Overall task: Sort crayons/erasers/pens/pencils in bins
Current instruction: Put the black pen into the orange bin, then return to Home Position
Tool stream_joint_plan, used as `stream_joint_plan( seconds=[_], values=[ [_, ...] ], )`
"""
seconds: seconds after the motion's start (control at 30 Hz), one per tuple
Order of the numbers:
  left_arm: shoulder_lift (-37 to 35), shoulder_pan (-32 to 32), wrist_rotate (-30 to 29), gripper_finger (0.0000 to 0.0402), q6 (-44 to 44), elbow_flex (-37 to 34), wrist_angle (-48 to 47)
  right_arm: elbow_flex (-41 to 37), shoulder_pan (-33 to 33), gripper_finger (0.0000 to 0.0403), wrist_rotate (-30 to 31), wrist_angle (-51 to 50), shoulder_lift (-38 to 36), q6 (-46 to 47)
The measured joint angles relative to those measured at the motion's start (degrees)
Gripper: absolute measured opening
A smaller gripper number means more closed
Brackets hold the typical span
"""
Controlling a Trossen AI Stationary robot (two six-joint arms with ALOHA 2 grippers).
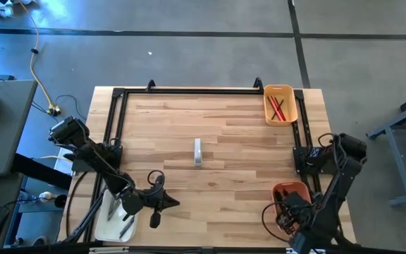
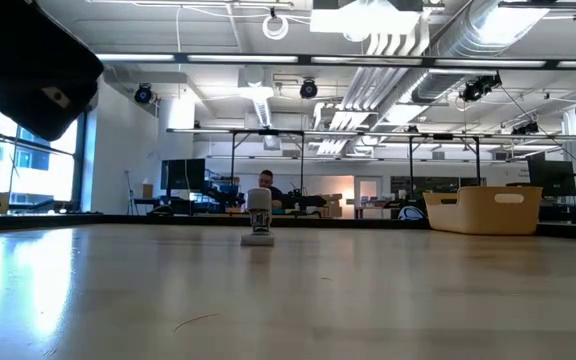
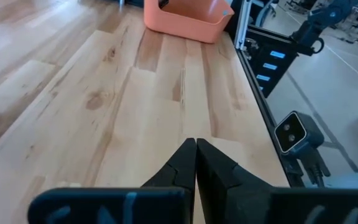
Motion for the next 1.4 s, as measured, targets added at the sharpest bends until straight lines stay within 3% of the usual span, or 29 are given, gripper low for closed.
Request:
stream_joint_plan(
  seconds=[0.3, 0.6, 0.73, 0.93, 1.1, 1.17, 1.3, 1.4],
  values=[
    [0.0, 0.0, 1.0, 0.0000, -0.6, 0.0, 0.0, -5.5, 0.0, 0.0027, 0.0, 6.9, 0.0, 1.1],
    [-0.2, 0.1, 2.6, 0.0000, 1.9, 0.0, -0.1, -5.4, -0.2, 0.0139, -2.9, 7.3, 0.0, -0.6],
    [-0.2, 1.4, 6.4, 0.0000, 2.9, 0.0, -0.1, -4.0, -0.2, 0.0154, -1.4, 7.4, 0.0, -3.8],
    [-0.2, 4.9, 11.6, 0.0000, 7.1, 0.0, 0.1, 1.0, -0.2, 0.0123, 8.0, 6.7, 0.0, -12.0],
    [-0.3, 9.8, 20.6, 0.0000, 12.6, 0.0, 3.4, 2.1, -2.2, 0.0041, 22.8, 11.7, -0.7, -23.1],
    [-0.3, 12.0, 24.2, 0.0000, 14.9, 0.0, 4.3, 0.3, -3.6, 0.0011, 27.0, 16.3, -2.0, -29.7],
    [-0.3, 16.8, 33.8, 0.0000, 20.5, 0.0, 8.7, -6.4, -8.1, 0.0013, 32.4, 27.2, -6.8, -43.5],
    [-0.3, 20.8, 41.5, 0.0000, 22.9, 0.0, 11.5, -15.2, -13.5, 0.0003, 33.5, 41.0, -12.8, -57.1]
  ],
)
